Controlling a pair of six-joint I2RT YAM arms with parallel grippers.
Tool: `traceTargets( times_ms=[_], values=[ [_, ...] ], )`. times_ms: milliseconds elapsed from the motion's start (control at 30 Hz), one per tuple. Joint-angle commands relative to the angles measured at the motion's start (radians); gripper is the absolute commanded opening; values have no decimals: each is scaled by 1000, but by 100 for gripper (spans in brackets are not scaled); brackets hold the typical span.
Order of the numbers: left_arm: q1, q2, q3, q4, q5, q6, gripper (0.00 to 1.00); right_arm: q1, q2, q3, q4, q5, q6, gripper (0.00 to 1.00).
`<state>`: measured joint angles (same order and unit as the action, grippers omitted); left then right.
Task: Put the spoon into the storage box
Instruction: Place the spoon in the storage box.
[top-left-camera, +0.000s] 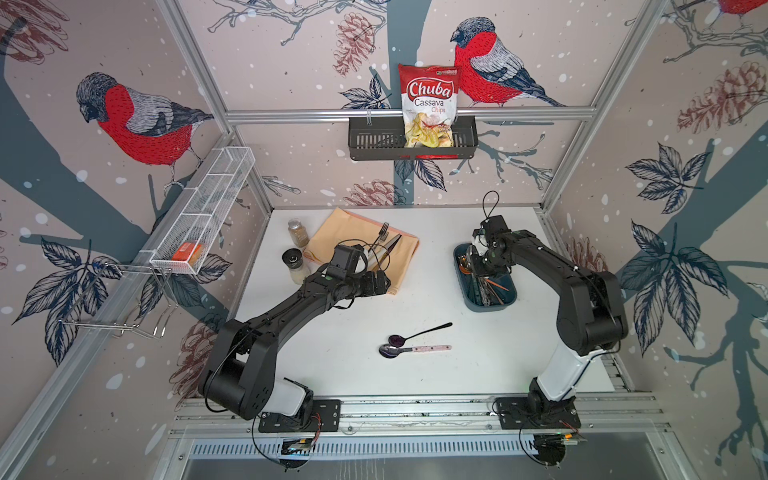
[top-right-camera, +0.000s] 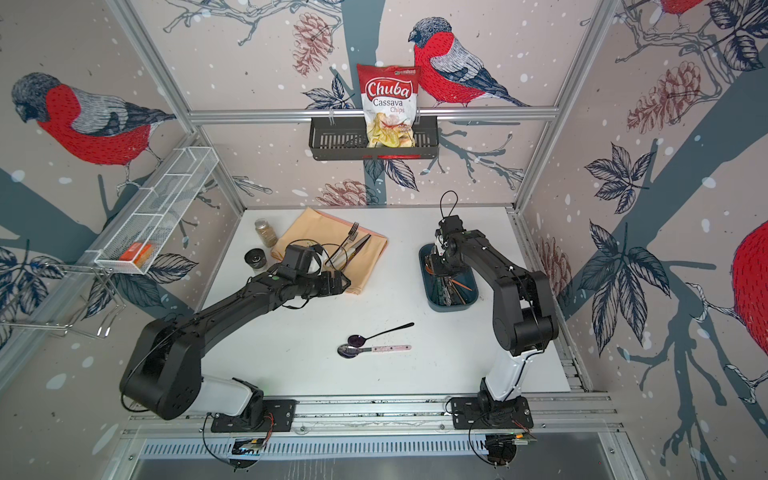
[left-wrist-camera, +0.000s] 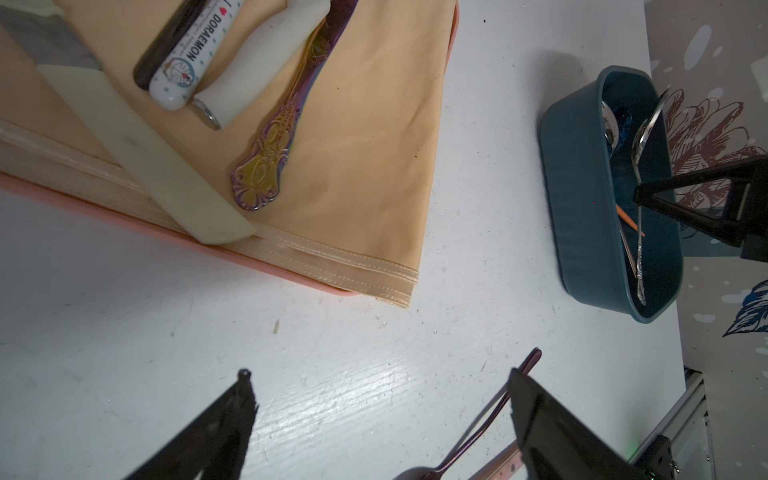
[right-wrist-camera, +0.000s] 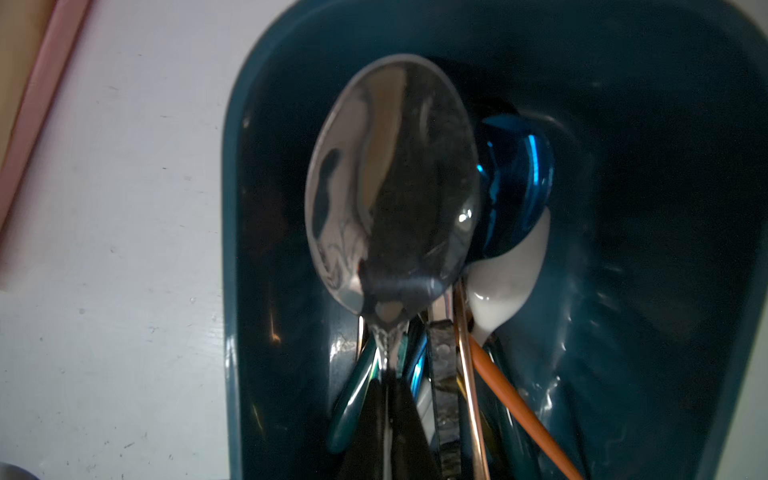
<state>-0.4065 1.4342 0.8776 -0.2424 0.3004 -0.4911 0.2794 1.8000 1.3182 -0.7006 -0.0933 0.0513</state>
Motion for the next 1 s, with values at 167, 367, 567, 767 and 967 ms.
traceTargets(
  times_ms=[167, 367, 567, 767, 967],
  values=[
    [-2, -1, 6, 7, -23, 10, 96, 4, 35, -13, 36, -23, 22, 3],
    [-1, -9, 0, -4, -31, 13, 96, 10, 58, -15, 33, 2, 27, 8],
    [2, -37, -20, -20, -52, 1, 96, 17, 62, -3, 14, 58, 32, 21],
    [66, -94, -87, -4, -41, -55, 96, 42, 10, 7, -4, 168, 14, 35],
    [181, -189, -187, 12, -13, -120, 96, 195, -115, -16, 42, 217, -125, 42]
  ],
)
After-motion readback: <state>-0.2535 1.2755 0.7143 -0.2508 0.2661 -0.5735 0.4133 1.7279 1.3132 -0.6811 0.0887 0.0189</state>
